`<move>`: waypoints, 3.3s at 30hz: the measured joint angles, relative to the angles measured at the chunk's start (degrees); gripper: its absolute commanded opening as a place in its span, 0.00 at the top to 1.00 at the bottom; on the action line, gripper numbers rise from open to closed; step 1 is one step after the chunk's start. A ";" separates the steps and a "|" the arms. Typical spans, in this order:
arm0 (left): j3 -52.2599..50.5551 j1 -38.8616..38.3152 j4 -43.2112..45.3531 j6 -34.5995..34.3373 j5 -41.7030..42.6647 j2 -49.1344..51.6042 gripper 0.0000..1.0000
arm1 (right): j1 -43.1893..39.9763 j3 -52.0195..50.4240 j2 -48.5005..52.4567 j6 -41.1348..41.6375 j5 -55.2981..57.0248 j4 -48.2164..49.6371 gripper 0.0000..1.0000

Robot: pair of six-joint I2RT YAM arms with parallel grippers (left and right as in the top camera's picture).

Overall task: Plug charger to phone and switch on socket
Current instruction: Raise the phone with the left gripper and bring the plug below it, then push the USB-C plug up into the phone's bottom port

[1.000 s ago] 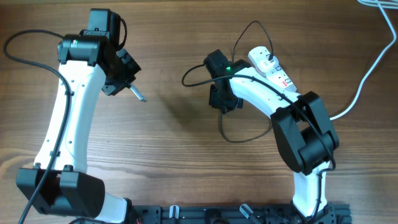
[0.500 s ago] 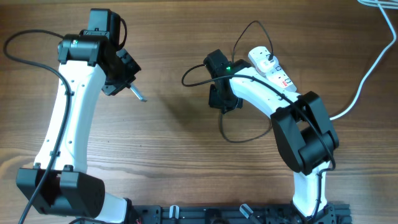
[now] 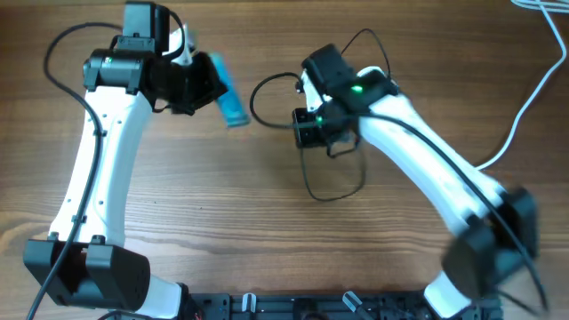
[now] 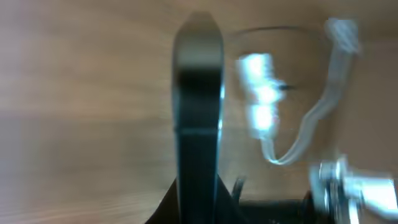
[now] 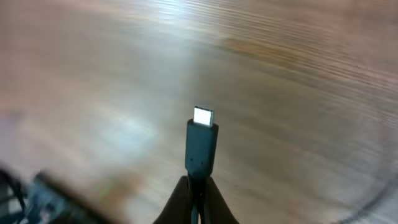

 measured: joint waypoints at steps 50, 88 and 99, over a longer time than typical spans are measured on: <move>-0.02 0.00 13.14 7.21 40.41 0.15 0.96 | 11.93 1.64 -17.20 10.10 10.88 3.43 0.95; 0.00 0.00 14.67 7.23 42.36 0.15 0.96 | 11.93 1.64 -17.20 9.27 9.22 4.79 0.95; -0.02 0.00 14.67 7.39 42.38 0.15 0.96 | 11.93 1.64 -17.20 9.29 9.22 4.63 0.96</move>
